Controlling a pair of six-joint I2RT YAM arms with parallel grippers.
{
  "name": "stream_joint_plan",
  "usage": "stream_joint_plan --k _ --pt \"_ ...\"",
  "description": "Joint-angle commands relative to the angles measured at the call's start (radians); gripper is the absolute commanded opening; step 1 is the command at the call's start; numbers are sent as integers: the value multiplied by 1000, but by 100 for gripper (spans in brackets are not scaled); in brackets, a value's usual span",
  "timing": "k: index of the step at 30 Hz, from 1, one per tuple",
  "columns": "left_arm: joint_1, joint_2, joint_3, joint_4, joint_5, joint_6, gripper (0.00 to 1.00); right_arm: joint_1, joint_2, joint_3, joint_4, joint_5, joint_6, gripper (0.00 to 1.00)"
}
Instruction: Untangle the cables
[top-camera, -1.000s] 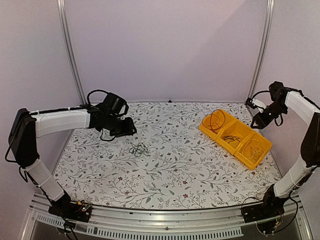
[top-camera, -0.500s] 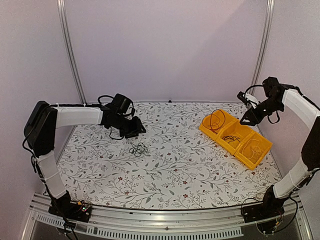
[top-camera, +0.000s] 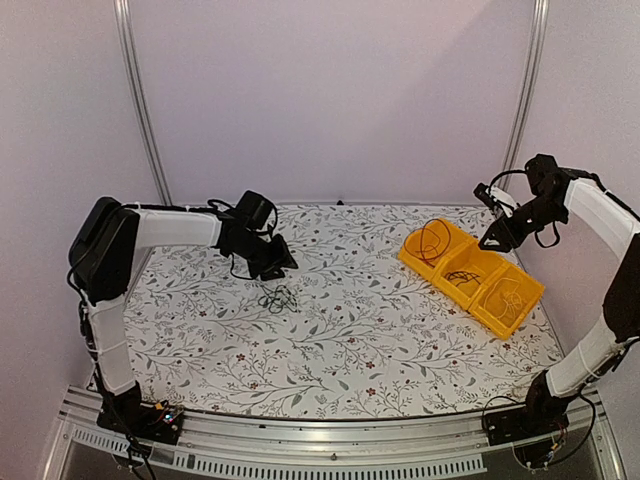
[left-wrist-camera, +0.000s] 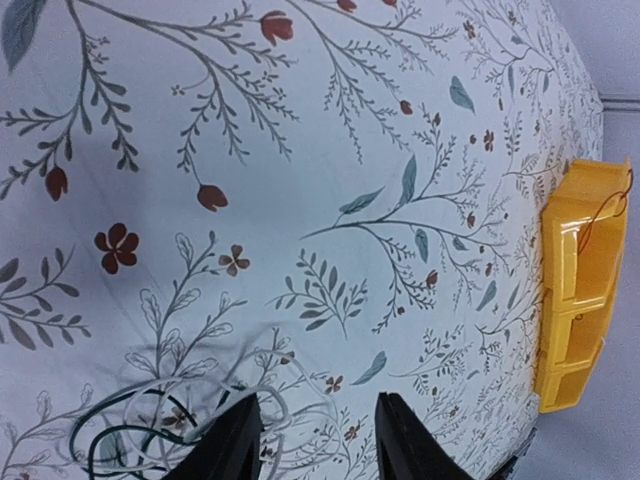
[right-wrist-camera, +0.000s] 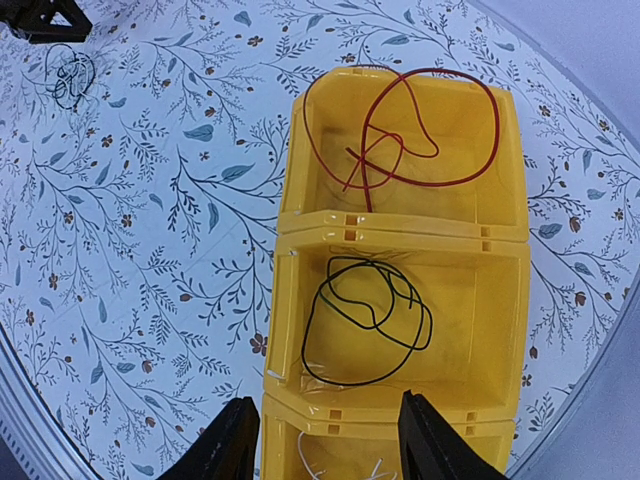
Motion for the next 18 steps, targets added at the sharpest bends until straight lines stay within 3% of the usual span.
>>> stream_joint_plan --k 1,5,11,15,18 --pt "4 46 53 -36 -1 -24 39 6 -24 -15 0 -19 6 52" --pt "3 81 78 -15 -8 -14 33 7 -17 -14 1 -26 8 52" --pt "-11 107 141 4 -36 60 0 15 4 37 2 -47 8 51" --pt "-29 42 170 36 0 192 0 71 11 119 91 22 28 51" --pt "-38 -54 130 56 25 250 0 75 -8 157 223 -51 89 54"
